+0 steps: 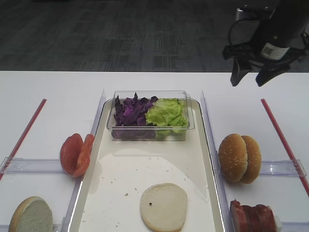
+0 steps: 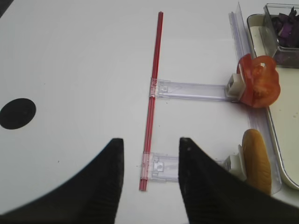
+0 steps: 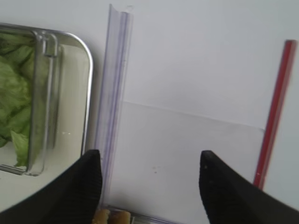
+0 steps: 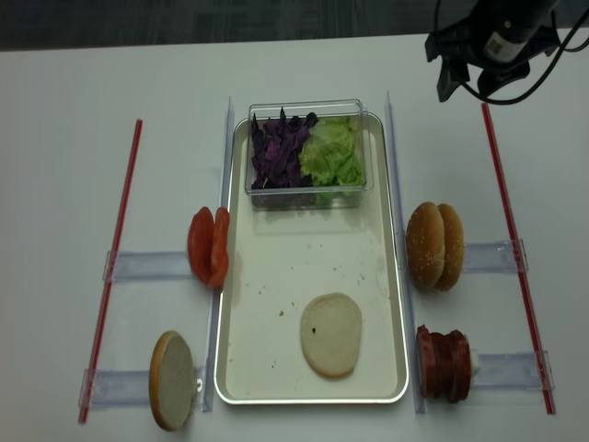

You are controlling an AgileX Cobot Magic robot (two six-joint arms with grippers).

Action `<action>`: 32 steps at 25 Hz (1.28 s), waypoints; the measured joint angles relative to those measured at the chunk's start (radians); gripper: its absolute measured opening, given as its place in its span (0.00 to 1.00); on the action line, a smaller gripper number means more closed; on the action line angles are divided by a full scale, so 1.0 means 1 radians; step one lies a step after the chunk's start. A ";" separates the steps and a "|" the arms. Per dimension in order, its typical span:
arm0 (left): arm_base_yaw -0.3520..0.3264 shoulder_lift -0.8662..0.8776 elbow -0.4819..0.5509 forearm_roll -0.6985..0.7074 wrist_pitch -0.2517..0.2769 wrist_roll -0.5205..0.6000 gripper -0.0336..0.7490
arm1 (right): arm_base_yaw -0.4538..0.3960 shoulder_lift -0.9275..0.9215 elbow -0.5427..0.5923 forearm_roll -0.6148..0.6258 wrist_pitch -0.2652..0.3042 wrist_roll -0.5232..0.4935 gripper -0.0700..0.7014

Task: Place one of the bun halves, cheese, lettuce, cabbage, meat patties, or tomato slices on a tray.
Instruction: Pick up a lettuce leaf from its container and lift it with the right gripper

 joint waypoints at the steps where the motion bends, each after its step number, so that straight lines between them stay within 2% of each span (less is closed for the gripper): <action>1: 0.000 0.000 0.000 0.000 0.000 0.000 0.39 | 0.021 0.016 -0.023 0.000 0.005 0.000 0.71; 15: 0.000 -0.002 0.000 0.000 0.000 0.000 0.39 | 0.210 0.185 -0.243 0.048 0.029 -0.046 0.71; 21: 0.000 -0.002 0.000 0.000 0.000 0.000 0.39 | 0.259 0.249 -0.316 0.050 0.041 -0.067 0.71; 32: 0.000 -0.002 0.000 0.000 0.000 0.000 0.39 | 0.260 0.342 -0.382 0.061 0.043 -0.099 0.71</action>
